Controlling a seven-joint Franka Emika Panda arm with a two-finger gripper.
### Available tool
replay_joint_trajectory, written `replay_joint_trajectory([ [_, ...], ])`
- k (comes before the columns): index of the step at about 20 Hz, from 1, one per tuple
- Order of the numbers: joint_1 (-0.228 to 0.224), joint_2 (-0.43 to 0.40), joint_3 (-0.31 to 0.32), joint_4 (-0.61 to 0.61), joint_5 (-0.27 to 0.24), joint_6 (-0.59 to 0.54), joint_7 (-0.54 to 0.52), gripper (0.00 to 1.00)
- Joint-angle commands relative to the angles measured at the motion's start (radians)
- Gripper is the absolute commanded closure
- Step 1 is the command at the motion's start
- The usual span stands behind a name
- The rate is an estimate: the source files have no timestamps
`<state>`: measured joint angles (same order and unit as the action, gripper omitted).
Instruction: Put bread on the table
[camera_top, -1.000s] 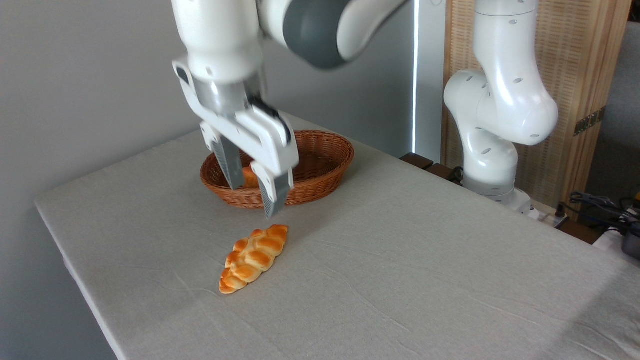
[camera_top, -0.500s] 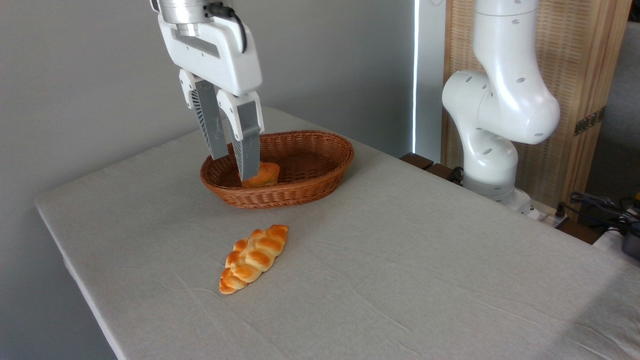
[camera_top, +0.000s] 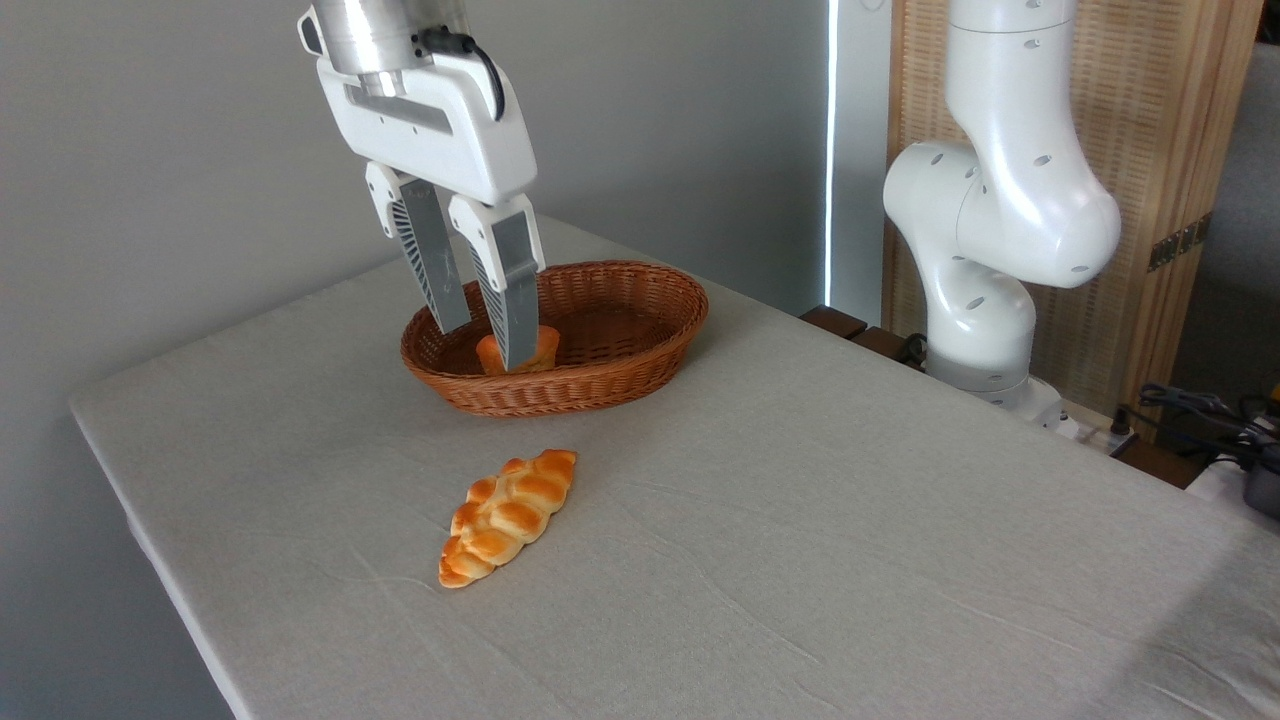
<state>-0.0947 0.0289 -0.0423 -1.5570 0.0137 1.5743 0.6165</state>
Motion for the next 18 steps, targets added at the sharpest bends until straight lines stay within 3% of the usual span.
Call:
replay_joint_trajectory([
  [1, 0.012, -0.023, 0.012, -0.025, -0.046, -0.011, -0.008, 0.00],
  [5, 0.007, -0.070, 0.045, -0.089, -0.046, 0.012, 0.020, 0.00],
  [18, 0.006, -0.072, 0.048, -0.089, -0.041, 0.026, 0.037, 0.00],
])
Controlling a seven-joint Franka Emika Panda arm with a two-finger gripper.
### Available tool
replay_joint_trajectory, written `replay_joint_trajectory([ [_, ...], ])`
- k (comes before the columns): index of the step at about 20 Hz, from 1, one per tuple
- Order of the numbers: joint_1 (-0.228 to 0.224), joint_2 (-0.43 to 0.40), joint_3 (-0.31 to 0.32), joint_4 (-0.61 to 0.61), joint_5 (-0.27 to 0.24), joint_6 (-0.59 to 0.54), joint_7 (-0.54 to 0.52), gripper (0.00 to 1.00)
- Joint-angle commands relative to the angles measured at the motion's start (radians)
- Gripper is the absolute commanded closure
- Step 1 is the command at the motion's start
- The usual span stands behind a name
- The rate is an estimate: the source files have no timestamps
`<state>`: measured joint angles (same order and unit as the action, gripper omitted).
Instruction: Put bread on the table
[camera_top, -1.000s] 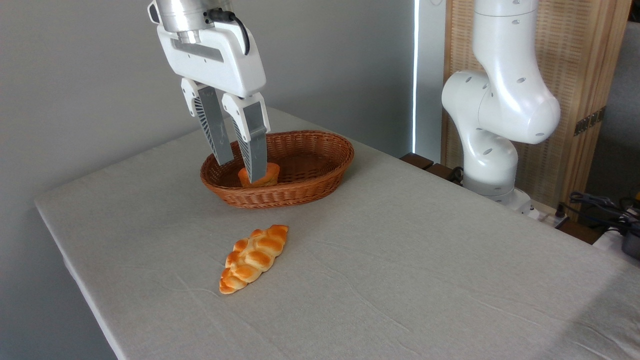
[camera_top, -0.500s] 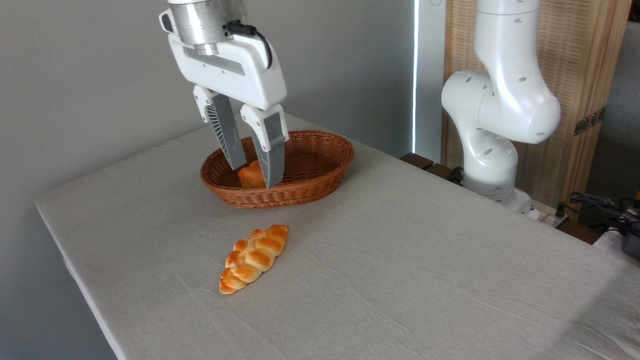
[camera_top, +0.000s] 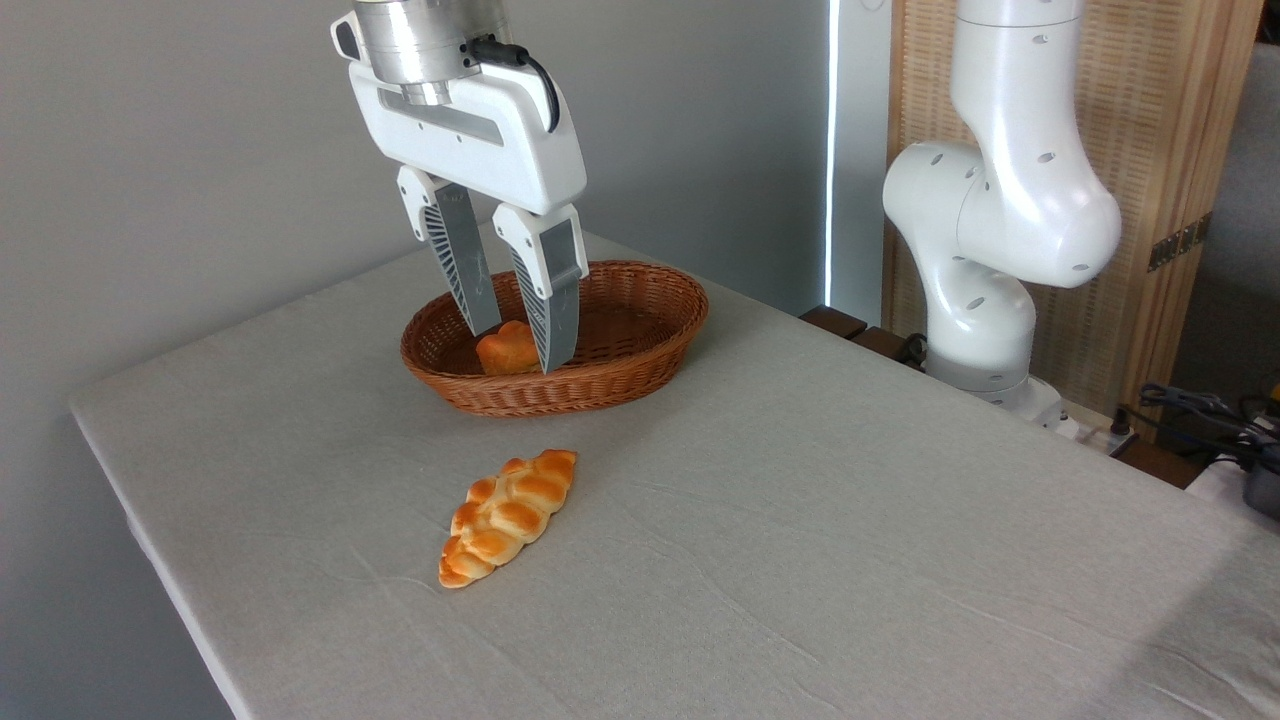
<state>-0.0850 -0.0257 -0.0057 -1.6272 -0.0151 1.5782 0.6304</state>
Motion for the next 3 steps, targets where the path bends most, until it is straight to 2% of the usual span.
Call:
replay_joint_trajectory([
  [1, -0.004, -0.017, 0.012, -0.019, -0.011, 0.035, 0.023, 0.00],
  [3, -0.004, -0.017, 0.010, -0.019, -0.011, 0.042, 0.023, 0.00],
])
